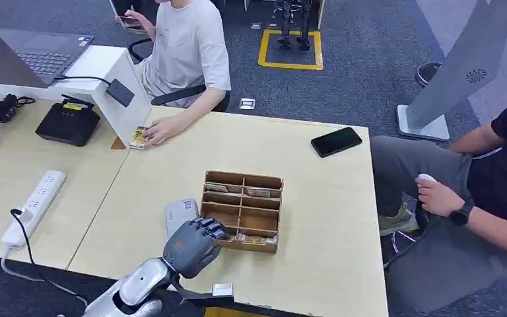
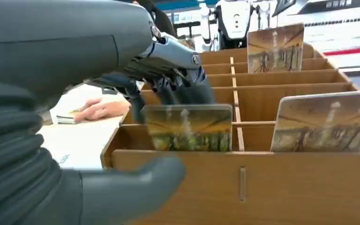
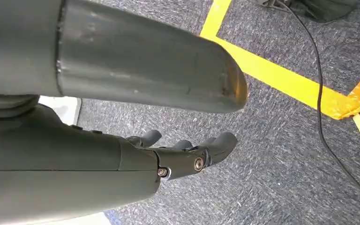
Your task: Pass the card to the sensor for recognition and then transmit it.
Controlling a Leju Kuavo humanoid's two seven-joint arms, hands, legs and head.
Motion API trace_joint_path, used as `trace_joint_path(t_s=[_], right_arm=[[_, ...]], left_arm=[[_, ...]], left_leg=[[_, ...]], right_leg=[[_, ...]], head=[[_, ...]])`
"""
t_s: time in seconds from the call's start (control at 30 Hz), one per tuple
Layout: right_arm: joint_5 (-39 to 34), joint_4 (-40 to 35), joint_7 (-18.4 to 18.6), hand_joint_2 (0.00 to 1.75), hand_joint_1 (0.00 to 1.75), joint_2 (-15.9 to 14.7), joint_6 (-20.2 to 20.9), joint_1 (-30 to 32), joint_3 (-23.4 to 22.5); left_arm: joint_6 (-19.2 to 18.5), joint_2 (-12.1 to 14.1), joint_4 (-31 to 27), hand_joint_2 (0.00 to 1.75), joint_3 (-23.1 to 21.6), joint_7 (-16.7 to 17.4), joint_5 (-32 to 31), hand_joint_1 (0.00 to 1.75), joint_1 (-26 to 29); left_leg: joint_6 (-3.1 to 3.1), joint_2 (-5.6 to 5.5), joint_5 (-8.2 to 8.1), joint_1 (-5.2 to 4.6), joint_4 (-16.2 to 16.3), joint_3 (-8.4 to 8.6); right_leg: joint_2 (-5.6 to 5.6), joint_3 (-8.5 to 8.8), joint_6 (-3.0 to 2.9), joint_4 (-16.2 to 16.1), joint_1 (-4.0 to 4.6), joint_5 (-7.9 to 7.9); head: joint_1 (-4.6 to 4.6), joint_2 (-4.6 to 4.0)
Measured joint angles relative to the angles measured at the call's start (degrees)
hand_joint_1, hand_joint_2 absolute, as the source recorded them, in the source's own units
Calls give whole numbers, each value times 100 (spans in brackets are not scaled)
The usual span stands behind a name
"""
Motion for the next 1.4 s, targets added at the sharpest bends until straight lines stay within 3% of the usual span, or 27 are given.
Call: trace_joint_path(t_s=[0.03, 0.13, 0.2, 0.93, 1.03, 1.23, 1.33, 1.37, 1.4], right_arm=[[0, 0, 0, 0, 0, 0, 2, 1, 0], [2, 0, 4, 0, 0, 0, 2, 1, 0], [2, -2, 9, 0, 0, 0, 2, 5, 0], [2, -79, 24, 0, 0, -2, -28, 67, 0], [2, -81, 24, 0, 0, -4, -35, 74, -2], [-17, -173, 28, 0, 0, -55, -92, 211, -15], [-59, -275, 29, 0, 0, -120, -111, 341, -44], [-74, -310, 28, 0, 0, -144, -120, 393, -61], [-111, -337, 28, 0, 0, -166, -131, 441, -74]], left_arm=[[-11, 0, 0, 175, 0, 0, 20, 164, -2], [-64, -7, -6, 175, 0, 0, 166, 161, -2], [-64, -7, -9, 175, 0, 0, 206, 175, 1], [-42, -46, -83, 175, 2, -70, 479, 175, 103], [-46, -48, -120, 175, 2, -195, 731, 175, 130], [-333, 5, -871, 175, 195, -439, 1872, 175, 193], [-618, 177, -1446, 175, 432, -417, 2165, 161, 121], [-667, 244, -1634, 175, 580, -426, 2279, 175, 83], [-665, 304, -1780, 175, 722, -446, 2346, 175, 33]], left_leg=[[0, 0, 0, 0, 0, 0], [0, 0, 0, 0, 0, 1], [0, 0, 0, 0, 0, 1], [0, 0, 0, 0, 0, 0], [0, 0, 0, 0, 0, 0], [0, -6, 0, 0, 0, -2], [0, -6, 0, 0, 0, -1], [0, -6, 0, 1, 0, 0], [0, -6, 2, 1, 0, 0]], right_leg=[[0, 0, 0, 0, 0, 0], [1, 0, 0, 0, 0, 0], [1, 0, 0, 0, 0, 0], [-1, 1, 0, 0, 0, 0], [-1, 1, 0, 0, 0, 0], [-6, -1, 0, 0, 0, -1], [-7, -1, 0, 0, 0, 0], [-7, -1, 0, 0, 1, 0], [-7, -1, 0, 0, 1, 0]], head=[[-4, 0], [-2, 0], [-2, 0], [-2, 0], [-2, 0], [0, 0], [-2, 0], [-4, 0], [-4, 0]])
